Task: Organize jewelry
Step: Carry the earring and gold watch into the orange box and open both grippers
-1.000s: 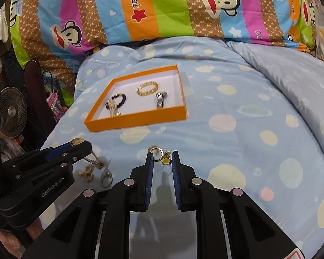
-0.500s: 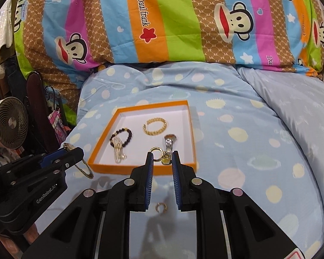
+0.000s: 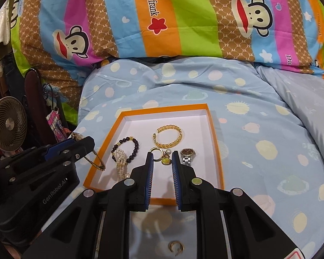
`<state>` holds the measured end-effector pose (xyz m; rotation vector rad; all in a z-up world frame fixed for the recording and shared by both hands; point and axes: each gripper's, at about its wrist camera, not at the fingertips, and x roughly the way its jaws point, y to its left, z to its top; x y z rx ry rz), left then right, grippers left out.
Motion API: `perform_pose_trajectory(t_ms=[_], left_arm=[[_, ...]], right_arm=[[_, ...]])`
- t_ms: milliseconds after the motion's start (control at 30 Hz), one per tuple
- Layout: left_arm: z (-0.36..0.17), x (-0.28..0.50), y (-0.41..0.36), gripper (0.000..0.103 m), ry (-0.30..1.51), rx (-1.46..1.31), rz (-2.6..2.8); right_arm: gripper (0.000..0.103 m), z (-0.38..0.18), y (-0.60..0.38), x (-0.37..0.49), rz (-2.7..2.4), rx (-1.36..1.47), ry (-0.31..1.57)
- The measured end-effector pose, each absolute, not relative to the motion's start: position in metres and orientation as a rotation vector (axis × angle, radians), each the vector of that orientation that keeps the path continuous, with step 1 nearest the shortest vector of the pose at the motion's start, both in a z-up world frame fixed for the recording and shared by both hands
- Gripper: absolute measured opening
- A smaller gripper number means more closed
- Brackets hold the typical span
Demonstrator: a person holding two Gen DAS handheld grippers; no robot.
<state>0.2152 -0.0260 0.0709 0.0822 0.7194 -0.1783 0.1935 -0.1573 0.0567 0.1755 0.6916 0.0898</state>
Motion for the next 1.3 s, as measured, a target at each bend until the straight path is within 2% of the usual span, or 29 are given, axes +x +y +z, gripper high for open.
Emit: perform_pose_trajectory(t_ms=[600, 1300], left_arm=[[0.033, 0.245, -0.025, 0.019, 0.783, 0.079, -0.149], [0.036, 0.243, -0.017, 0.023, 0.756, 0.038, -0.119]], right_arm=[[0.017, 0.023, -0.15, 0.229, 0.105, 0.167, 0.753], [0.018, 0.025, -0.155, 0.222, 0.082, 0.181, 0.711]])
